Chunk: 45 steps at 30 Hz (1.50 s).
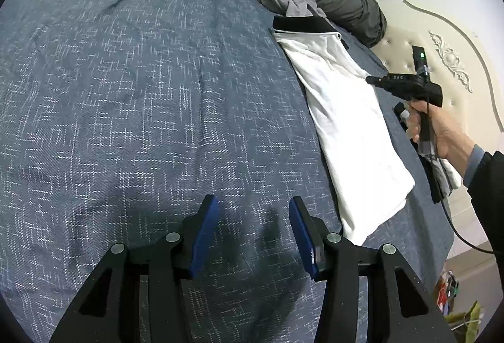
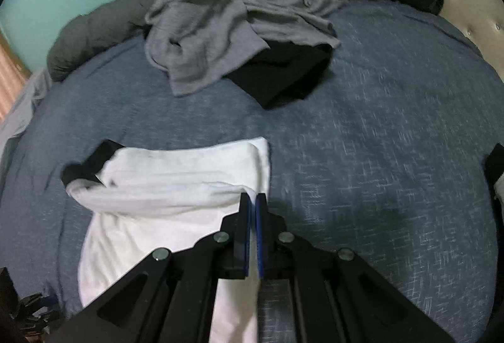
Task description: Fold clothes
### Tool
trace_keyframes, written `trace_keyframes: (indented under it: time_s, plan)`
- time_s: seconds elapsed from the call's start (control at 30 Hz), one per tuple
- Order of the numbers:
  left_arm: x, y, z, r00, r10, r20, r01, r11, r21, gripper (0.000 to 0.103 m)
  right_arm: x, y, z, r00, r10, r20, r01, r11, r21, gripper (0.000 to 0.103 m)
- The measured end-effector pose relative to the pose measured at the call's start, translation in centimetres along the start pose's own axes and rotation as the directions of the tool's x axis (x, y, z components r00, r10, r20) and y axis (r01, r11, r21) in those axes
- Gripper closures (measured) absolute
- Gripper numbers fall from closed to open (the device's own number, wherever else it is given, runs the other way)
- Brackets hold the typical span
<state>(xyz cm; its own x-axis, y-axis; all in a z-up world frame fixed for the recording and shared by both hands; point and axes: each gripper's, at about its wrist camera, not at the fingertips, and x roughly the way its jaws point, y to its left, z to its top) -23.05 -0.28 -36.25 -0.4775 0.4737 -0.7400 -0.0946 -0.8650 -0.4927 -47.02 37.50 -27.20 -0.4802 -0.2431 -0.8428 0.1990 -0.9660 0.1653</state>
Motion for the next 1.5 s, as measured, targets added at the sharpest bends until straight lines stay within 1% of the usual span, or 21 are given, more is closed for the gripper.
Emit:
trace_keyframes:
  time_s: [0.17,0.33,0.47,0.5,0.57,0.63,0.7,0.73,0.83,0.97,1.07,1.13,1.17,1.23,1.37,1.43,1.5]
  plan:
    - [0.0,-0.2,0.1,1.000,0.000,-0.001,0.000,1.000,0.005,0.052,0.9,-0.8,-0.8,0.999,-0.034,-0.037,0.036,0.999,0.032,0.101]
    - [0.1,-0.3,0.1,1.000,-0.001,-0.003,0.001,1.000,0.007,0.052,1.4,-1.5,-1.2,0.997,-0.042,-0.067,0.047,0.996,0.074,0.100]
    - [0.0,-0.3,0.0,1.000,-0.003,-0.003,0.003,1.000,0.006,0.052,0.9,-2.7,-1.1,0.997,-0.050,-0.060,0.058,0.989,0.139,0.100]
    - [0.0,-0.2,0.0,1.000,-0.003,-0.004,0.003,1.000,0.006,0.052,0.4,-2.6,-0.9,0.997,-0.066,-0.047,0.071,0.989,0.132,0.100]
    - [0.0,-0.3,0.0,1.000,-0.004,-0.004,0.004,1.000,0.006,0.052,-0.9,-2.0,-0.4,0.998,-0.059,0.015,0.057,0.994,0.097,0.100]
    - [0.0,-0.3,-0.1,1.000,-0.003,-0.004,0.003,1.000,0.007,0.052,-2.5,-0.7,0.2,0.996,-0.034,0.084,0.030,0.998,0.046,0.092]
    - [0.1,-0.4,-0.1,1.000,-0.002,-0.005,0.002,1.000,0.008,0.052,-3.1,1.2,0.9,0.993,0.059,0.102,-0.057,0.998,-0.022,0.071]
    - [0.1,-0.4,-0.1,1.000,-0.002,-0.005,0.002,1.000,0.008,0.052,-3.0,2.7,1.1,0.992,0.082,0.095,-0.074,0.994,-0.077,0.069]
    - [-0.1,-0.4,-0.1,1.000,-0.005,-0.006,0.005,1.000,0.010,0.052,-2.5,7.3,1.3,0.988,0.132,0.077,-0.112,0.969,-0.221,0.068]
    - [-0.2,-0.2,0.0,1.000,-0.011,-0.006,0.011,1.000,0.003,0.052,-2.0,13.3,1.0,0.978,0.204,0.052,-0.170,0.911,-0.376,0.068]
    - [-0.3,0.0,0.0,1.000,-0.014,-0.003,0.014,1.000,-0.002,0.052,-1.1,16.3,0.9,0.980,0.201,0.002,-0.180,0.878,-0.443,0.068]
    - [-0.5,0.1,0.0,1.000,-0.016,-0.001,0.016,1.000,-0.006,0.052,-0.2,17.5,1.1,0.988,0.156,-0.018,-0.147,0.875,-0.462,0.071]
    - [-0.5,0.1,0.0,1.000,-0.017,0.000,0.017,1.000,-0.007,0.052,0.4,17.8,1.3,0.991,0.132,-0.020,-0.126,0.879,-0.459,0.074]
    - [-0.5,0.2,0.0,1.000,-0.020,-0.002,0.020,1.000,-0.009,0.052,1.4,18.0,1.8,0.996,0.085,-0.013,-0.083,0.897,-0.435,0.075]
    - [-0.5,0.3,0.1,1.000,-0.024,0.001,0.024,1.000,-0.014,0.052,4.0,17.9,3.4,1.000,0.025,-0.019,-0.030,0.944,-0.327,0.075]
    - [-0.4,0.4,0.1,1.000,-0.025,0.001,0.025,1.000,-0.017,0.052,5.3,17.9,4.2,1.000,0.011,-0.023,-0.017,0.958,-0.288,0.075]
    - [-0.3,0.5,0.0,1.000,-0.026,-0.002,0.026,0.999,-0.019,0.052,6.7,18.1,4.6,0.998,0.014,-0.055,-0.028,0.963,-0.268,0.075]
